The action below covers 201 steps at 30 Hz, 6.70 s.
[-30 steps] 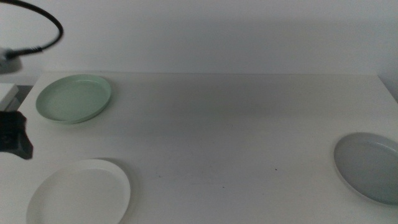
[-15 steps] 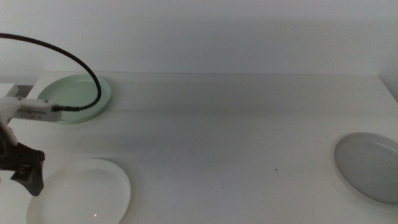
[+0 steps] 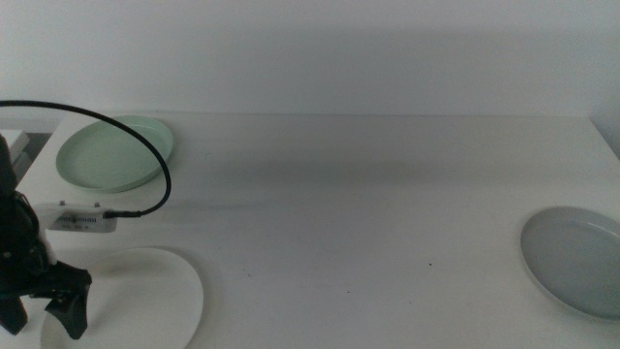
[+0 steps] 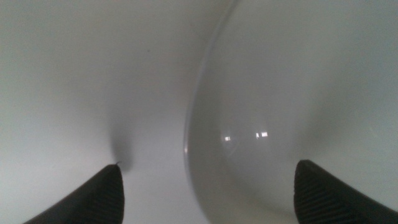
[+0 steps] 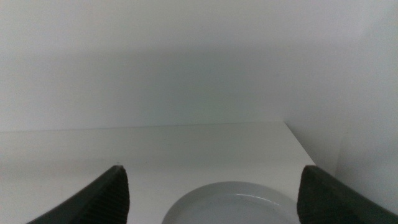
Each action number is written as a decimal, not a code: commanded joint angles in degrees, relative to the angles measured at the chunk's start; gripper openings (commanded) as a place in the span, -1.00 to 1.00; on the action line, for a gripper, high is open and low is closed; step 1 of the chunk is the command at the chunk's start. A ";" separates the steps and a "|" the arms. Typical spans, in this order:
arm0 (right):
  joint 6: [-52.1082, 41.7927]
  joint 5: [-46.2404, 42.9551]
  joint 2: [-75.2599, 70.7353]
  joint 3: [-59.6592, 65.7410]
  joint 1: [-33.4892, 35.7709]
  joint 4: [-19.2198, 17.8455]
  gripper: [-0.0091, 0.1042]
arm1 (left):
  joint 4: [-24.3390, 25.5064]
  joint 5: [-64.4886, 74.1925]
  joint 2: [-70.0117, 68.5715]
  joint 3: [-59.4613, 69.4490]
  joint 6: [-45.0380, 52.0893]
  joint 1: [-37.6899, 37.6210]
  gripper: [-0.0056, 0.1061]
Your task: Stack the three bowls on top of each other.
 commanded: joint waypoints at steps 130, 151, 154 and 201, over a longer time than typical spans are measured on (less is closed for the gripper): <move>-0.60 -0.43 -0.28 0.20 -0.30 -0.12 0.80 | -8.94 3.28 27.54 -66.65 -13.43 4.22 0.78; -0.60 -0.43 -0.28 0.20 -0.30 -0.12 0.80 | -7.76 -1.45 39.69 -73.67 -8.56 6.71 0.78; -0.60 -0.43 -0.28 0.20 -0.30 -0.12 0.80 | -7.53 -1.45 40.49 -73.67 -8.56 7.10 0.78; -0.60 -0.43 -0.28 0.20 -0.30 -0.12 0.80 | -12.66 4.35 17.89 -58.28 -20.20 -21.38 -0.93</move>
